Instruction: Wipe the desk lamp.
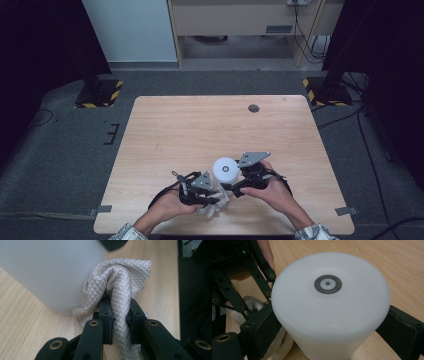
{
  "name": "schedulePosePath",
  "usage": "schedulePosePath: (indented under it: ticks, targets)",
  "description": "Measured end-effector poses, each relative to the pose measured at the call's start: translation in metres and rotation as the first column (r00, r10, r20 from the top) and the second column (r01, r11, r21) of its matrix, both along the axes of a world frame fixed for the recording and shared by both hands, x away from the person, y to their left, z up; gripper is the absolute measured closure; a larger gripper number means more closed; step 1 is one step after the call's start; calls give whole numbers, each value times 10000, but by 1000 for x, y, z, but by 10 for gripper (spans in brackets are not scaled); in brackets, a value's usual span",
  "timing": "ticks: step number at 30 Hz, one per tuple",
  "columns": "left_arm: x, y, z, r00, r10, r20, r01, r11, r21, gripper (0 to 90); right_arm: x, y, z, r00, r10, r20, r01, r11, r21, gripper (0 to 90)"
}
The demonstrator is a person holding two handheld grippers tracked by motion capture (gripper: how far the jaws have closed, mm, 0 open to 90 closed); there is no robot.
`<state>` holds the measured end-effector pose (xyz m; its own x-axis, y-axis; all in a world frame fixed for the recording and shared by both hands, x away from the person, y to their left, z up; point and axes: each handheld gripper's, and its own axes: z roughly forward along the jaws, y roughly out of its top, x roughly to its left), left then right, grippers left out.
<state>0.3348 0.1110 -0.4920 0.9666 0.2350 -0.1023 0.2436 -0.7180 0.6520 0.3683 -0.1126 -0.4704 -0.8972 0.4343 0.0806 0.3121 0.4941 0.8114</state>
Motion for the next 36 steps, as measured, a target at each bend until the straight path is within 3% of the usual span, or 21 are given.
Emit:
schedulePosePath:
  ticks: [9, 14, 20, 24, 26, 33, 36]
  targets:
    - [0, 3, 6, 9999, 27, 98, -25, 9997, -241, 769, -3, -3, 7, 9999, -36, 154, 32, 9998, 217, 75]
    - [-1, 2, 6, 9999, 1, 109, 1, 9997, -246, 769, -2, -10, 22, 9999, -29, 156, 16, 9964, 850, 85]
    - [-2, 1, 5, 9999, -14, 133, 17, 9997, -228, 769, 8, -6, 32, 9999, -109, 33, 104, 9913, 1314, 187]
    - [-2, 1, 6, 9999, 6, 146, -2, 9996, -265, 769, 17, -2, 29, 9987, -419, -289, 450, 9919, 1185, 290]
    - [-3, 0, 7, 9998, 15, 185, -9, 9995, -327, 769, 20, -1, 27, 9978, -485, -455, 542, 9894, 1348, 327]
    - [-8, 0, 29, 9982, 316, 504, -250, 9917, -1261, 769, 21, -4, 25, 9969, -585, -521, 659, 9858, 1545, 366]
    - [-9, -3, 32, 9973, 426, 593, -340, 9897, -1392, 770, 21, -5, 25, 9969, -587, -528, 664, 9852, 1581, 368]
